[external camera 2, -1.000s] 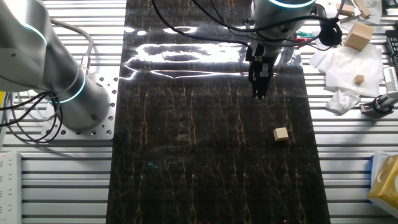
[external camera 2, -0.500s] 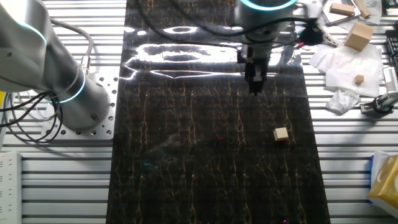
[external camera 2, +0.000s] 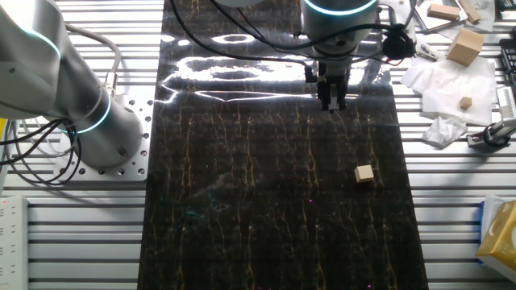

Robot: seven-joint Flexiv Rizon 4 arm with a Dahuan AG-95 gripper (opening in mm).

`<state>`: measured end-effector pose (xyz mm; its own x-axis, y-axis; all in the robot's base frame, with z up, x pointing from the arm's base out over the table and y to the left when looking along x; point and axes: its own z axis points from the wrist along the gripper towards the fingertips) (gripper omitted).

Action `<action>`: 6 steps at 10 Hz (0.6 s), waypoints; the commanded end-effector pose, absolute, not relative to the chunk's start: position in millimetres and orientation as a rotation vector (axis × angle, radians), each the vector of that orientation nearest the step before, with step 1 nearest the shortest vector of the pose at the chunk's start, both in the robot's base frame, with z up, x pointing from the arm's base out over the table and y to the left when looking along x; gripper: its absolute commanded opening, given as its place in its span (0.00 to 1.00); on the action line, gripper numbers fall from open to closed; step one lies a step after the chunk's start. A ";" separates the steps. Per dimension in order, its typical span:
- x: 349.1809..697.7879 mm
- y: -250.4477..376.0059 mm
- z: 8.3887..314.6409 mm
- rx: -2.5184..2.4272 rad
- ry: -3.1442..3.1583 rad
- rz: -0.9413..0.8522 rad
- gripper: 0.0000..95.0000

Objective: Hold a small block with the gripper and sweep it from left to right on the table

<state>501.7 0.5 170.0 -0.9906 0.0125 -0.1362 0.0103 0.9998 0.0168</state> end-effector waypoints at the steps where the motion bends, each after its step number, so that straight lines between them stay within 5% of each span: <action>1: 500.2 0.4 171.0 0.024 3.004 0.023 0.00; 6: 501.5 0.9 171.7 0.022 3.004 0.025 0.00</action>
